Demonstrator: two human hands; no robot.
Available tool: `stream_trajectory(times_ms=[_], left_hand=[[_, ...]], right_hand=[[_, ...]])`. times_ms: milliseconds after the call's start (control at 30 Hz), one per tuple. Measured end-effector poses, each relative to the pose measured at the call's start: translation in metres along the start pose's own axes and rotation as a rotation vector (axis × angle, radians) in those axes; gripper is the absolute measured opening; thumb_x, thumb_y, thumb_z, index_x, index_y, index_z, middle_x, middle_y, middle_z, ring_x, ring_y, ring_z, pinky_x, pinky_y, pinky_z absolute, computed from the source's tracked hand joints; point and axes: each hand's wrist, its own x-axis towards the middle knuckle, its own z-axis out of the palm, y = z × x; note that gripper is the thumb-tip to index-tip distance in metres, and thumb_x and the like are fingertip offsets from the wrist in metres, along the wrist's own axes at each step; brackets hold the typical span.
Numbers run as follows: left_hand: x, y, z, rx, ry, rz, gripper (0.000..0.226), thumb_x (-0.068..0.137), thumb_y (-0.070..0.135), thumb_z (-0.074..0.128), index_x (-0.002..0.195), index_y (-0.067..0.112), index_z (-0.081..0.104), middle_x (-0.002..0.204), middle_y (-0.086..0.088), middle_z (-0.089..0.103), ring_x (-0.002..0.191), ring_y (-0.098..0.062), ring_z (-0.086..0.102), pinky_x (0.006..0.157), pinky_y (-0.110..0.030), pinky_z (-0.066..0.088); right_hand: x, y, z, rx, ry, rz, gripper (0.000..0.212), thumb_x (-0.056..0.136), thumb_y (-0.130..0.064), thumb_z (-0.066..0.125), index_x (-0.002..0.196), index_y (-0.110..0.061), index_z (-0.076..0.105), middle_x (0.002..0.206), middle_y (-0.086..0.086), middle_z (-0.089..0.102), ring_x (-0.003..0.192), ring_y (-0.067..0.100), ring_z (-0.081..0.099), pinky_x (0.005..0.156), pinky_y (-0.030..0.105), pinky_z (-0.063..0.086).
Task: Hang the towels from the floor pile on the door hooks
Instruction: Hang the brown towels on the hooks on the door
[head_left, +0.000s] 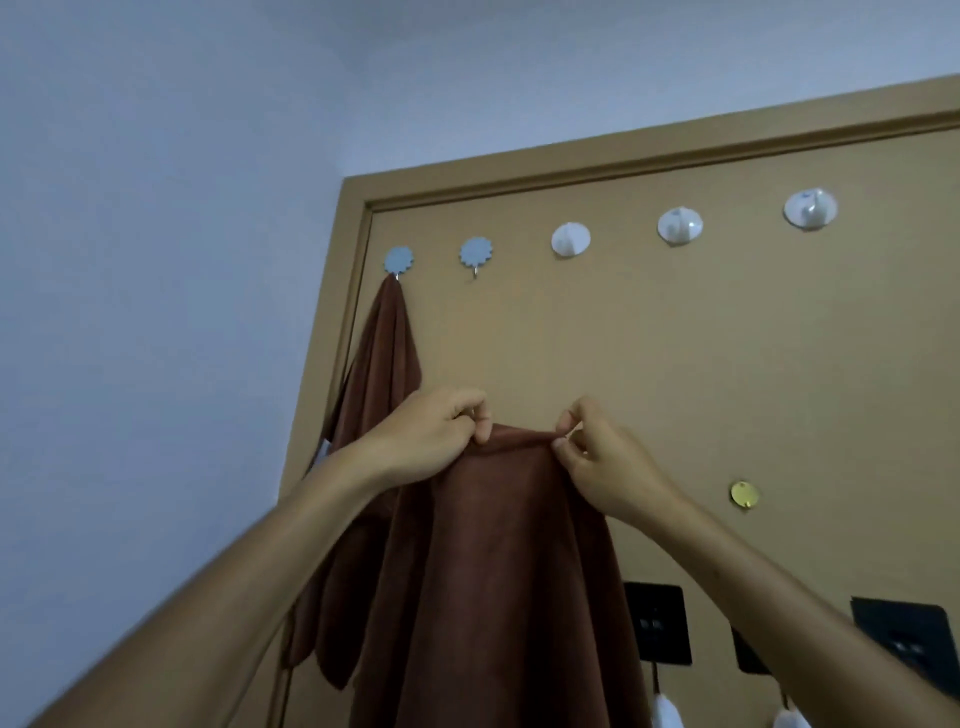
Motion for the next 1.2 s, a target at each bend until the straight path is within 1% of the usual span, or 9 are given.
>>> stream_trajectory(times_ms=[167, 267, 367, 467, 633, 833, 967, 1067, 1200], left_hand=[[0.043, -0.021, -0.007, 0.123, 0.173, 0.026, 0.027, 0.083, -0.001, 0.043, 0.08, 0.013, 0.066, 0.065, 0.011, 0.054, 0.06, 0.0, 0.046, 0.056, -0.003, 0.033], [0.069, -0.039, -0.006, 0.146, 0.311, 0.076, 0.026, 0.084, -0.002, 0.042, 0.084, 0.008, 0.066, 0.085, 0.002, 0.064, 0.077, -0.008, 0.053, 0.066, -0.011, 0.032], [0.097, -0.062, -0.005, 0.165, 0.437, 0.125, 0.025, 0.084, -0.002, 0.04, 0.085, 0.008, 0.064, 0.099, -0.004, 0.065, 0.096, -0.018, 0.055, 0.082, -0.023, 0.036], [0.13, -0.083, -0.006, 0.161, 0.534, 0.16, 0.026, 0.085, -0.002, 0.039, 0.089, 0.01, 0.062, 0.099, -0.004, 0.064, 0.098, -0.019, 0.055, 0.079, -0.022, 0.035], [0.192, -0.102, -0.021, 0.14, 0.712, 0.208, 0.031, 0.085, -0.002, 0.039, 0.099, 0.011, 0.063, 0.107, -0.009, 0.065, 0.105, -0.025, 0.055, 0.087, -0.028, 0.038], [0.239, -0.115, -0.034, 0.113, 0.757, 0.15, 0.029, 0.084, -0.002, 0.038, 0.096, 0.008, 0.063, 0.108, -0.013, 0.063, 0.104, -0.03, 0.054, 0.088, -0.037, 0.042], [0.239, -0.12, -0.024, 0.075, 0.709, 0.058, 0.021, 0.082, 0.007, 0.041, 0.083, 0.019, 0.058, 0.098, -0.009, 0.065, 0.098, -0.031, 0.056, 0.077, -0.033, 0.042], [0.23, -0.119, -0.02, 0.031, 0.678, 0.046, 0.018, 0.083, 0.016, 0.044, 0.08, 0.02, 0.061, 0.094, -0.006, 0.066, 0.094, -0.027, 0.058, 0.081, -0.036, 0.048], [0.217, -0.111, -0.023, -0.021, 0.531, 0.061, 0.032, 0.09, 0.023, 0.045, 0.086, 0.003, 0.07, 0.094, -0.014, 0.071, 0.08, -0.024, 0.059, 0.073, -0.037, 0.047]], right_hand=[[0.053, 0.005, -0.004, -0.136, 0.035, -0.111, 0.011, 0.093, -0.013, 0.049, 0.093, -0.019, 0.04, 0.075, 0.001, 0.054, 0.076, 0.025, 0.051, 0.064, 0.029, 0.031], [0.088, 0.004, -0.006, -0.198, 0.038, -0.127, 0.02, 0.086, 0.0, 0.044, 0.088, -0.018, 0.049, 0.079, -0.003, 0.051, 0.081, 0.02, 0.048, 0.06, 0.023, 0.024], [0.124, 0.001, -0.002, -0.29, 0.086, -0.138, 0.028, 0.082, 0.005, 0.042, 0.093, -0.01, 0.062, 0.098, 0.008, 0.061, 0.1, 0.026, 0.054, 0.062, 0.018, 0.025], [0.161, -0.002, 0.003, -0.365, 0.22, -0.196, 0.028, 0.084, 0.004, 0.044, 0.103, -0.006, 0.062, 0.116, 0.012, 0.055, 0.108, 0.027, 0.052, 0.073, 0.015, 0.029], [0.214, -0.012, 0.011, -0.536, 0.335, -0.288, 0.03, 0.085, 0.007, 0.042, 0.111, 0.003, 0.054, 0.124, 0.017, 0.044, 0.105, 0.034, 0.051, 0.087, 0.04, 0.042], [0.254, -0.026, 0.018, -0.659, 0.335, -0.264, 0.028, 0.085, 0.003, 0.043, 0.11, 0.008, 0.055, 0.127, 0.02, 0.042, 0.105, 0.039, 0.052, 0.094, 0.046, 0.042], [0.255, -0.024, 0.029, -0.647, 0.389, -0.281, 0.026, 0.084, 0.003, 0.042, 0.102, 0.007, 0.06, 0.12, 0.017, 0.047, 0.098, 0.035, 0.055, 0.088, 0.046, 0.046], [0.245, -0.021, 0.036, -0.636, 0.422, -0.339, 0.025, 0.08, 0.001, 0.041, 0.089, 0.006, 0.064, 0.106, 0.016, 0.054, 0.088, 0.031, 0.056, 0.08, 0.045, 0.047], [0.237, -0.022, 0.042, -0.654, 0.414, -0.36, 0.025, 0.081, -0.007, 0.043, 0.059, 0.001, 0.051, 0.065, 0.007, 0.048, 0.065, 0.026, 0.047, 0.06, 0.04, 0.041]])
